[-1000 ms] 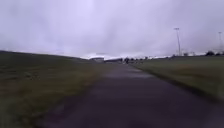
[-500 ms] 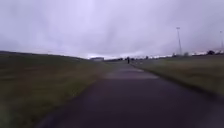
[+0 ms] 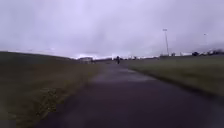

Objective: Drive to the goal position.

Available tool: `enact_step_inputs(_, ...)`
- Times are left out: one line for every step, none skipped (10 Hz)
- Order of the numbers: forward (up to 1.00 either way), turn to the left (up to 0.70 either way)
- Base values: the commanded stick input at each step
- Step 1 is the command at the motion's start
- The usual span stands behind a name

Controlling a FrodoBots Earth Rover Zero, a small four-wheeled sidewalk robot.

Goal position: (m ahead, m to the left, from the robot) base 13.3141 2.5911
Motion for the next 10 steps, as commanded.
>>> enact_step_inputs(1.0, 0.0)
enact_step_inputs(1.0, 0.0)
enact_step_inputs(1.0, 0.0)
enact_step_inputs(1.0, 0.0)
enact_step_inputs(1.0, 0.0)
enact_step_inputs(1.0, 0.0)
enact_step_inputs(1.0, 0.0)
enact_step_inputs(1.0, 0.4)
enact_step_inputs(1.0, 0.4)
enact_step_inputs(1.0, 0.39)
